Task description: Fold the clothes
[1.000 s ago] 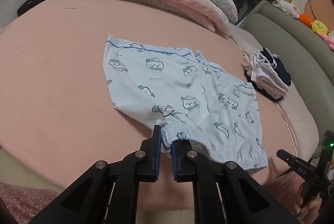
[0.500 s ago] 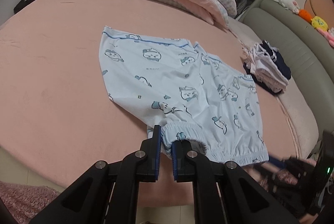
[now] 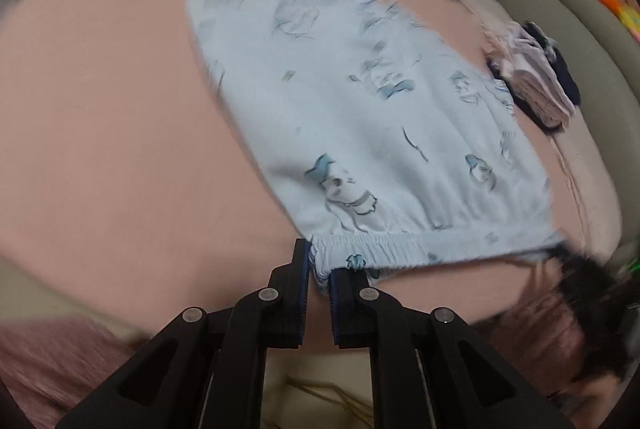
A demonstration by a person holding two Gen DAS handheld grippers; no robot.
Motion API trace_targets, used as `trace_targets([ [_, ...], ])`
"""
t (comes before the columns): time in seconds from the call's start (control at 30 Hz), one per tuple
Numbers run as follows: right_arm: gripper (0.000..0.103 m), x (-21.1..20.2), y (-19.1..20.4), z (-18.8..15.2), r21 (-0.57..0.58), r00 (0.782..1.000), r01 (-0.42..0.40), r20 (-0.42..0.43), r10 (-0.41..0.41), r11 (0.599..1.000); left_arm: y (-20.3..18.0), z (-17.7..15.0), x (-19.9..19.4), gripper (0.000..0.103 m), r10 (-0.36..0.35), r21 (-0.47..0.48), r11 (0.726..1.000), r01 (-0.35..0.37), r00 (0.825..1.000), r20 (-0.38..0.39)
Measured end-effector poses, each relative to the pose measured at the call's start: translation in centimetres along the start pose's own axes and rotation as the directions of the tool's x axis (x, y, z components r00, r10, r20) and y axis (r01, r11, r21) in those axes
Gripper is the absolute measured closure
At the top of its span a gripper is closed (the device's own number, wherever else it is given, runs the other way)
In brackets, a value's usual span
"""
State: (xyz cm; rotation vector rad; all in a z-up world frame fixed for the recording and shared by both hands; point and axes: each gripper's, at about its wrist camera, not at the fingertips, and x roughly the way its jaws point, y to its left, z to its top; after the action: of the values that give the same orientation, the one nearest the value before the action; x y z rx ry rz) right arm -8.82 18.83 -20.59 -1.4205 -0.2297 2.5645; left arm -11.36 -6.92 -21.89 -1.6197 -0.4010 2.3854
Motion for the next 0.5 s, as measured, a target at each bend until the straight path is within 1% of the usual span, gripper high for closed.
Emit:
trace_targets([
  [0.03, 0.09, 0.5, 0.0, -0.2, -0.003, 1.0, -0.014, -0.023, 0.014, 1.0, 0.0, 0.1, -0.4, 0.096, -0.01, 0.008, 1.0, 0.01, 1.0, 0.008],
  [0.13, 0.089, 1.6, 0.1, -0.5, -0.019, 0.995, -0.055, -0.078, 0.053, 0.998, -0.5, 0.4, -1.9, 0.096, -0.005, 0.05, 0.999, 0.002, 0.998, 0.067],
  [0.17, 0.089, 1.6, 0.2, -0.3, -0.018, 0.995, -0.069, -0.076, 0.067, 0.997, -0.5, 0.5, -2.3, 0.097, -0.015, 0.044, 0.999, 0.012, 0.997, 0.081],
  [0.2, 0.092, 1.3, -0.1, -0.1, 0.003, 0.995, -0.083, -0.061, 0.083, 0.997, -0.6, 0.5, -2.7, 0.097, -0.025, 0.038, 0.999, 0.022, 0.995, 0.096],
  [0.23, 0.094, 0.7, -0.6, 0.3, 0.027, 0.995, -0.094, -0.031, 0.095, 0.995, -0.7, 0.6, -3.2, 0.098, -0.036, 0.034, 0.999, 0.032, 0.993, 0.112],
  [0.27, 0.095, -0.2, -0.9, 0.7, 0.036, 0.996, -0.089, 0.014, 0.088, 0.995, -1.1, 0.8, -4.3, 0.098, -0.05, 0.041, 0.998, 0.044, 0.99, 0.134],
  [0.3, 0.095, -1.7, -1.2, 1.3, 0.03, 0.995, -0.066, 0.074, 0.063, 0.997, -1.8, 1.1, -5.6, 0.098, -0.064, 0.061, 0.997, 0.054, 0.984, 0.164],
  [0.33, 0.095, -3.3, -1.5, 1.9, 0.026, 0.99, -0.045, 0.135, 0.041, 0.999, -2.6, 1.4, -7.3, 0.098, -0.082, 0.086, 0.994, 0.066, 0.976, 0.203],
  [0.37, 0.095, -5.1, -1.8, 2.7, 0.026, 0.98, -0.031, 0.197, 0.026, 0.999, -3.3, 1.5, -8.9, 0.098, -0.101, 0.108, 0.991, 0.077, 0.966, 0.237],
  [0.43, 0.097, -8.8, -2.6, 4.1, 0.032, 0.951, -0.016, 0.309, 0.006, 0.999, -4.9, 2.0, -13.2, 0.098, -0.151, 0.164, 0.981, 0.105, 0.939, 0.308],
  [0.47, 0.098, -10.5, -3.2, 4.9, 0.04, 0.938, -0.028, 0.346, 0.012, 0.999, -5.7, 2.2, -15.3, 0.098, -0.179, 0.191, 0.974, 0.118, 0.923, 0.341],
  [0.5, 0.098, -12.1, -4.0, 5.8, 0.053, 0.926, -0.054, 0.377, 0.03, 0.997, -6.3, 2.4, -17.8, 0.098, -0.217, 0.216, 0.966, 0.143, 0.902, 0.374],
])
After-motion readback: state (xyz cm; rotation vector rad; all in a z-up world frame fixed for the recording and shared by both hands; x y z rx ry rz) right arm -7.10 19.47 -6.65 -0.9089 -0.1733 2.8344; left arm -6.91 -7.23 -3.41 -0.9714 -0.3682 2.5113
